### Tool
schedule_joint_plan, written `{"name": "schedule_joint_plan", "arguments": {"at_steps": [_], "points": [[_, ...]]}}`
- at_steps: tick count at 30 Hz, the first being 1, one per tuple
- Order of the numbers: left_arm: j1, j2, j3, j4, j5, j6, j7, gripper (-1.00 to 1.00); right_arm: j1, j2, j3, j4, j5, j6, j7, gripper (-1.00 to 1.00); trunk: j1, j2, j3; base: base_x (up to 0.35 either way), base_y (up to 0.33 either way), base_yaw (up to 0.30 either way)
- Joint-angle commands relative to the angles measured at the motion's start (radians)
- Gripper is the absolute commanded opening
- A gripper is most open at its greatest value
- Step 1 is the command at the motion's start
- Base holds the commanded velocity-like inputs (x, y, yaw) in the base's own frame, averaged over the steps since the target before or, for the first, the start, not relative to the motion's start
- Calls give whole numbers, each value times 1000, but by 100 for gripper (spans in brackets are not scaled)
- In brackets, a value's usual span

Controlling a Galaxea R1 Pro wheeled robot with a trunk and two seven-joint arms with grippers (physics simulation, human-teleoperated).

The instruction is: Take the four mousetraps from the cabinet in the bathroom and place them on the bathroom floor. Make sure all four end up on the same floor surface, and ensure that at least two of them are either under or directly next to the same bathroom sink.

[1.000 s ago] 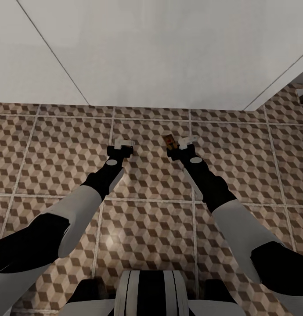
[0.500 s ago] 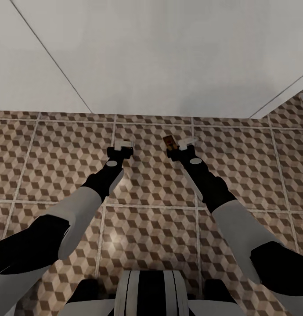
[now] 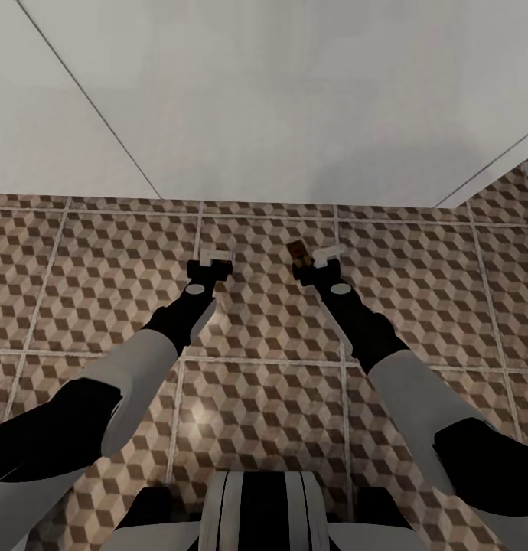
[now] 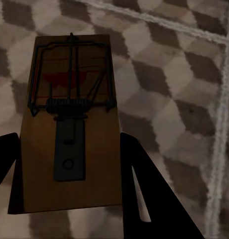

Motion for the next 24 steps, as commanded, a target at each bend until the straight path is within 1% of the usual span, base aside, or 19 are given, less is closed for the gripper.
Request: {"name": "schedule_joint_plan", "arguments": {"at_steps": [1, 6, 12, 15, 24], "points": [[0, 0, -8, 1, 1, -2, 9, -100, -1, -1, 5, 0, -9, 3, -17, -100, 0, 0, 0, 0, 0, 0], [1, 0, -8, 0, 1, -2, 9, -100, -1, -2, 5, 7, -9, 1, -27, -100, 0, 0, 0, 60, 0, 0], [1, 0, -8, 0, 1, -2, 10, -100, -1, -2, 5, 9, -8, 1, -29, -100, 0, 0, 0, 242, 0, 0], [1, 0, -8, 0, 1, -2, 10, -100, -1, -2, 5, 10, -9, 1, -30, -100, 0, 0, 0, 144, 0, 0], [3, 0, -8, 1, 1, -2, 11, -100, -1, -2, 5, 21, -9, 0, -30, -100, 0, 0, 0, 23, 0, 0]]}}
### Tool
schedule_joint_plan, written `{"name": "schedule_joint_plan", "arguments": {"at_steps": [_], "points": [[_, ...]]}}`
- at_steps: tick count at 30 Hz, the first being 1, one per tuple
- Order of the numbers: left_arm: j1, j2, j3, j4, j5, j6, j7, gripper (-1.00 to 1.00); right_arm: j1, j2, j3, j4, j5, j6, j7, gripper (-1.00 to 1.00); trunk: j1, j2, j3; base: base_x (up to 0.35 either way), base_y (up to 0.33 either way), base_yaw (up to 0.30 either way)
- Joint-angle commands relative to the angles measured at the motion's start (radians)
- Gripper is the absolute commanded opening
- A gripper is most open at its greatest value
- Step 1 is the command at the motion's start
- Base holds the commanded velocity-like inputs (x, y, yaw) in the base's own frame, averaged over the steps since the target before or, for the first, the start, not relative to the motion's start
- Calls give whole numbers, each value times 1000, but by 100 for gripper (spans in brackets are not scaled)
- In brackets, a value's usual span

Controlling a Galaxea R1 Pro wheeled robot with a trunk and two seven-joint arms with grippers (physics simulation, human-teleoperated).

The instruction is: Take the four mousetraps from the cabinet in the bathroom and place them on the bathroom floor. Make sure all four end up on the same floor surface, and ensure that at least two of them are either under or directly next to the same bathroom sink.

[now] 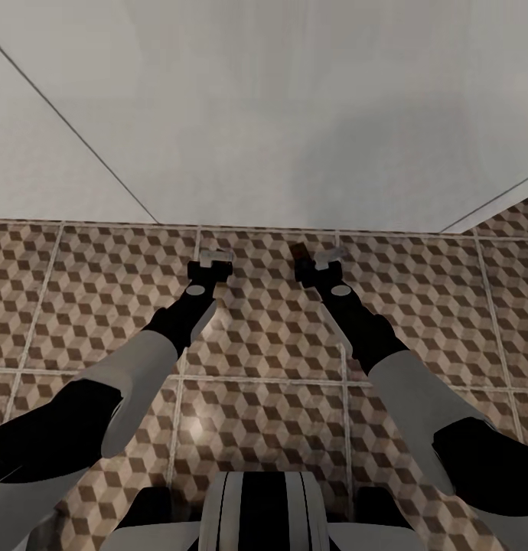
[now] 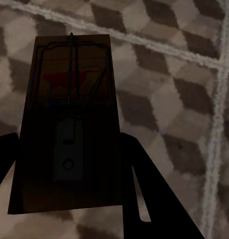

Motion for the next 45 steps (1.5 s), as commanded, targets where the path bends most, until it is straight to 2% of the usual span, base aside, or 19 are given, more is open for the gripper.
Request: {"name": "schedule_joint_plan", "arguments": {"at_steps": [1, 10, 19, 23, 30, 45], "points": [[0, 1, -8, 1, 1, -2, 9, -100, -1, -1, 5, -1, -9, 5, -12, -100, 0, 0, 0, 3, 0, 0], [5, 1, -8, 0, 1, -3, 11, -100, -1, 0, 5, 20, -8, 3, -12, -100, 0, 0, 0, 0, 0, 0], [12, 1, -8, -36, 1, -10, 14, -100, -1, 3, 5, 51, -8, -63, -14, -100, 0, 0, 0, 0, 0, 0], [20, 1, -9, -40, 2, -16, 13, -100, -1, 4, 5, 55, -8, -73, -14, -100, 0, 0, 0, 0, 0, 0], [39, 1, -9, -42, 2, -34, 10, -100, -1, 5, 6, 81, -8, -135, -14, -100, 0, 0, 0, 0, 0, 0], [57, 1, -9, -41, 1, -38, 6, -100, -1, 6, 6, 91, -9, -169, -12, -100, 0, 0, 0, 0, 0, 0]]}}
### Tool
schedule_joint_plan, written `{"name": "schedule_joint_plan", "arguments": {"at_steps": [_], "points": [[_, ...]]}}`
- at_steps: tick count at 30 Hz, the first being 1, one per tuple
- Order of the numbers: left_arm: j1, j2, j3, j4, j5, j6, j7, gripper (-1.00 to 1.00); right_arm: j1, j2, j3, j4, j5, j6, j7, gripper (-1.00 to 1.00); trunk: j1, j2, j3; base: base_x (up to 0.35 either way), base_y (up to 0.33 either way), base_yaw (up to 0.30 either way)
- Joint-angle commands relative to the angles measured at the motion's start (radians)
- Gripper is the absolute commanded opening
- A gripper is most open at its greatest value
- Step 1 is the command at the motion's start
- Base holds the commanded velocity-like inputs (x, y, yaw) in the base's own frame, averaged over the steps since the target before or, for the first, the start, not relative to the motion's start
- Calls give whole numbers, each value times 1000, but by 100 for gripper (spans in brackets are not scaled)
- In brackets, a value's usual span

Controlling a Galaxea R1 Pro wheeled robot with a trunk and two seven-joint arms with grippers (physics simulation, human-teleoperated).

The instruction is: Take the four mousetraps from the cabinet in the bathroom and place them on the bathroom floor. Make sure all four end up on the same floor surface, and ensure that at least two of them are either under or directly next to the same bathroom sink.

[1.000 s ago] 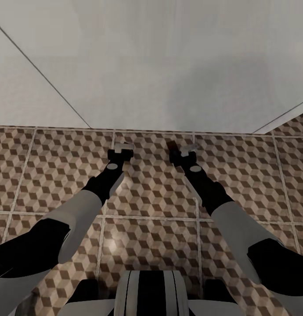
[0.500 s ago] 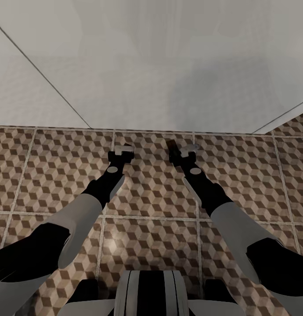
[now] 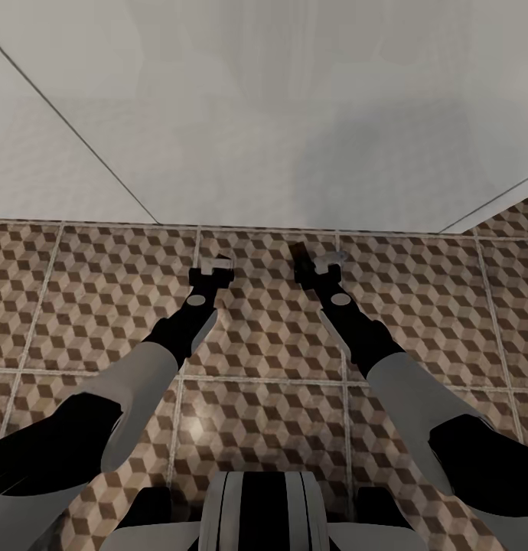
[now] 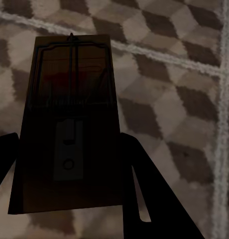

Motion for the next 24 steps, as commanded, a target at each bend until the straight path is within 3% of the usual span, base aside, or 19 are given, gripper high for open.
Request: {"name": "schedule_joint_plan", "arguments": {"at_steps": [1, 14, 24], "points": [[0, 1, -8, 1, 1, -2, 10, -100, -1, -1, 6, -1, -9, 4, -12, -100, 0, 0, 0, 0, 0, 0], [0, 1, -8, -1, 1, -2, 10, -100, 0, 0, 7, 11, -11, -14, -12, -100, 0, 0, 0, 46, 21, 0], [0, -1, -8, 0, 1, -2, 10, -100, -1, 7, 8, 117, -11, -80, -11, -100, 0, 0, 0, 7, 4, 0]]}}
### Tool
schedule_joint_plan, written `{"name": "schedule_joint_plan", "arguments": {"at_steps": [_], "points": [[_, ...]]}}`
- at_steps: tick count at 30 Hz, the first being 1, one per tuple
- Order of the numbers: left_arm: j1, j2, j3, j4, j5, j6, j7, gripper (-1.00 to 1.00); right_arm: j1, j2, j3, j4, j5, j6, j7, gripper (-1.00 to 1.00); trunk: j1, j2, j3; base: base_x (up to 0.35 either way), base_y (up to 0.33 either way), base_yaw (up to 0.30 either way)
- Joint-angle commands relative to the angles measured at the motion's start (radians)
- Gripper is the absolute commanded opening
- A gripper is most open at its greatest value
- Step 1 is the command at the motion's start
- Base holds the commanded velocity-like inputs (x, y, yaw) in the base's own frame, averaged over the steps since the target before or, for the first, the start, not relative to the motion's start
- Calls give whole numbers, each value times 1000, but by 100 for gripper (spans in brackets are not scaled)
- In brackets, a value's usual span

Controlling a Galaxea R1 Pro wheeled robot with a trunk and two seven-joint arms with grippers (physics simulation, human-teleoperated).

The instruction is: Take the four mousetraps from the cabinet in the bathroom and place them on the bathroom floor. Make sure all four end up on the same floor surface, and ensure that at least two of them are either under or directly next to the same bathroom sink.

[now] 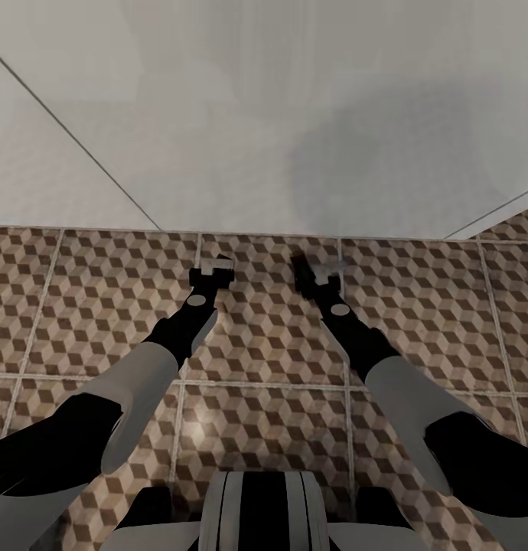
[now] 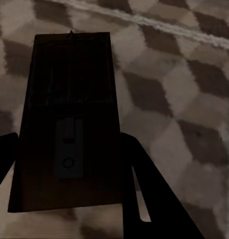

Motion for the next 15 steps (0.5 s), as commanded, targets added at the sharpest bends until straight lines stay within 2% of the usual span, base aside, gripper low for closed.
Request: {"name": "schedule_joint_plan", "arguments": {"at_steps": [1, 7, 15], "points": [[-1, 1, -8, 1, 1, -2, 10, -100, -1, 0, 8, 13, -9, -4, -12, -100, 0, 0, 0, 0, 0, 0], [-1, 0, -8, 1, 1, -2, 10, -100, -2, 1, 8, 93, -8, -8, -12, -100, 0, 0, 0, 0, 0, 0], [7, -1, -8, 1, 1, -2, 10, -100, -2, 2, 6, 124, -8, -13, -12, -100, 0, 0, 0, 0, 0, 0]]}}
